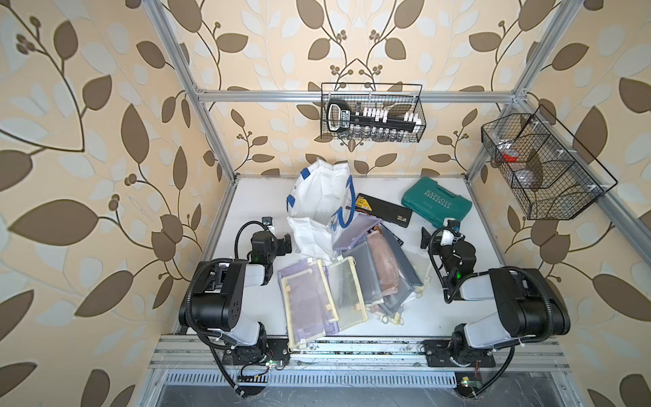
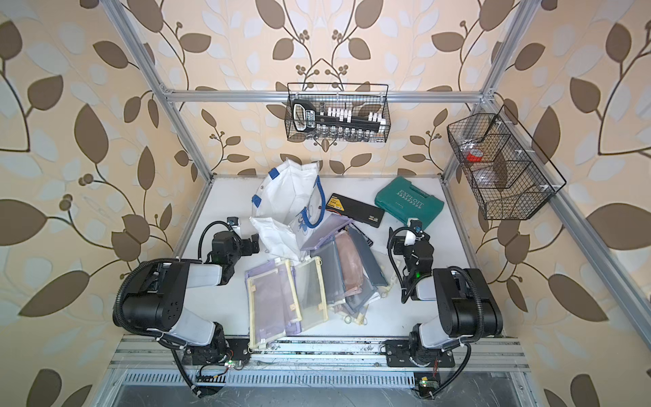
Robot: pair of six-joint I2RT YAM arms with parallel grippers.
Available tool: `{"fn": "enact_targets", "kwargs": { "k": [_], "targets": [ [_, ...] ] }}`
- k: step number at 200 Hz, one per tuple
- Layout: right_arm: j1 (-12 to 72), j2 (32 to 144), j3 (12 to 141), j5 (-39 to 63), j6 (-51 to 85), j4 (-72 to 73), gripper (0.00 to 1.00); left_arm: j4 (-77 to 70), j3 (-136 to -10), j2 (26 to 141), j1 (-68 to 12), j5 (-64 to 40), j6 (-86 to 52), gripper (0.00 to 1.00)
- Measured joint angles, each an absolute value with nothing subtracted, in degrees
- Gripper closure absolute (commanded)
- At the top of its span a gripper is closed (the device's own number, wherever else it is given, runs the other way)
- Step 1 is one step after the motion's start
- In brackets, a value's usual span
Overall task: Put the pencil pouch into the canvas bag
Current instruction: Move the pencil pouches to the center of the board.
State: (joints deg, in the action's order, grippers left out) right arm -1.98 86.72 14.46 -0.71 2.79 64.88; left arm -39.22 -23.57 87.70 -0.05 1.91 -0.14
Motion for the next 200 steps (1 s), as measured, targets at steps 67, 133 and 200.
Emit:
{"fn": "enact_targets", "kwargs": {
  "k": [67, 133, 200],
  "targets": [
    [-2.0, 86.7, 14.5, -0.7, 2.8, 64.9, 0.00, -39.2, -23.5, 87.7, -0.1, 1.9, -0.1, 0.01],
    [-2.0, 86.7, 14.5, -0.7, 2.8, 64.9, 0.00, -39.2, -23.5, 87.7, -0.1, 1.9, -0.1, 0.01],
    [-2.0, 86.3, 14.5, -1.5, 3.0, 64.3, 0.00, -38.6, -23.4, 87.1, -0.1, 1.9, -0.2, 0.01]
  ]
}}
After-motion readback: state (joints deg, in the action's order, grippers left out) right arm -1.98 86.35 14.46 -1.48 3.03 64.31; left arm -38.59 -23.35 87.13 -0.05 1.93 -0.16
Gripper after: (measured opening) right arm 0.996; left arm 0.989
